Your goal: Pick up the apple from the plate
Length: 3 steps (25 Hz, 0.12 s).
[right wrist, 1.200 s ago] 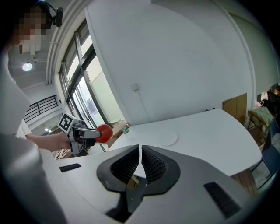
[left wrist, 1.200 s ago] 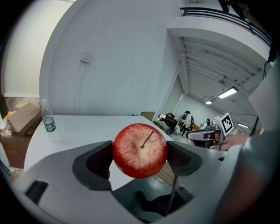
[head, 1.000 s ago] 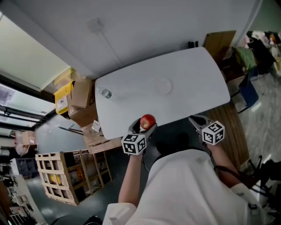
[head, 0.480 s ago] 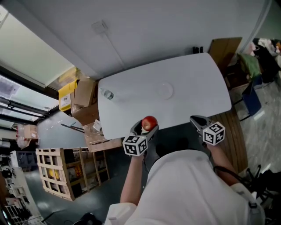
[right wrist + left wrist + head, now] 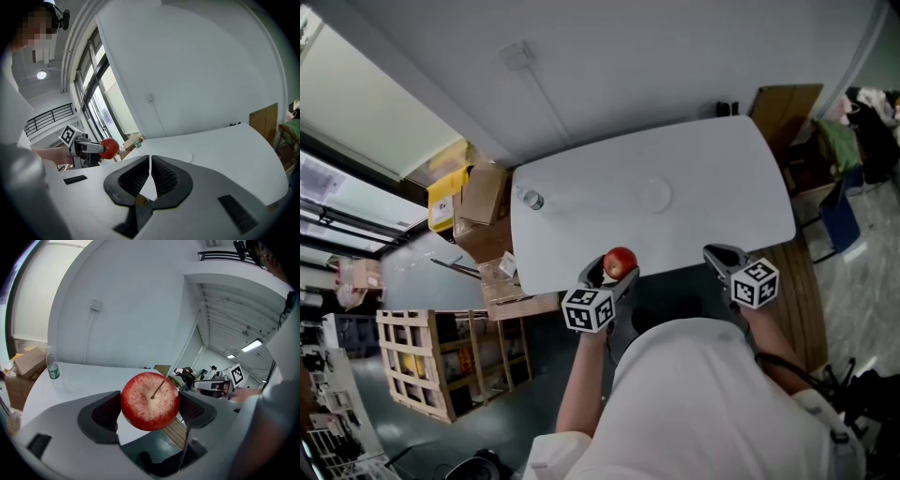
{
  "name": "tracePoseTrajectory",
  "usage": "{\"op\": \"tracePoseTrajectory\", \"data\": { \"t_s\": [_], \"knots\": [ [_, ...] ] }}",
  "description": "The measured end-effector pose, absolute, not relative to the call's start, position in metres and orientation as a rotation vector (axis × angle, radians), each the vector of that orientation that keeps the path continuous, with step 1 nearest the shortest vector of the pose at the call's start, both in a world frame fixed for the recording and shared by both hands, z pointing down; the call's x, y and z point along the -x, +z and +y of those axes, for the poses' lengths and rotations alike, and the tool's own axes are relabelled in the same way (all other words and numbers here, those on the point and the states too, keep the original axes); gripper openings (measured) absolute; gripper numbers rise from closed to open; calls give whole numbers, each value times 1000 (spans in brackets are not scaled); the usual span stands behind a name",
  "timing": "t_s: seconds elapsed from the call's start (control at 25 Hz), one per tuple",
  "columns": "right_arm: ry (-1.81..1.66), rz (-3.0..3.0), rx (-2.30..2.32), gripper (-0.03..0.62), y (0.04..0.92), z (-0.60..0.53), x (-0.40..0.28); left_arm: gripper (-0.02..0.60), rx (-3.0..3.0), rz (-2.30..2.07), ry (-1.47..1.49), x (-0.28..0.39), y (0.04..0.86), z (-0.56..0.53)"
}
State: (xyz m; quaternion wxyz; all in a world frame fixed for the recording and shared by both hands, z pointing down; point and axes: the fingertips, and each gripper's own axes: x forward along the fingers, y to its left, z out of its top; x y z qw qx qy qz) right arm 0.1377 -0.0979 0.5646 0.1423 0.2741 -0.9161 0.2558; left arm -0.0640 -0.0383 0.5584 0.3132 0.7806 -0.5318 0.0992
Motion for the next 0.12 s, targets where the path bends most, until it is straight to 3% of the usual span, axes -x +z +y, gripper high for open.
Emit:
{"op": "tracePoseTrajectory", "data": {
  "t_s": [0.12],
  "knots": [
    [734,-2646,-784,41,563,-100,-138,387,-2058,-1404,261,64,558,-40]
  ]
}}
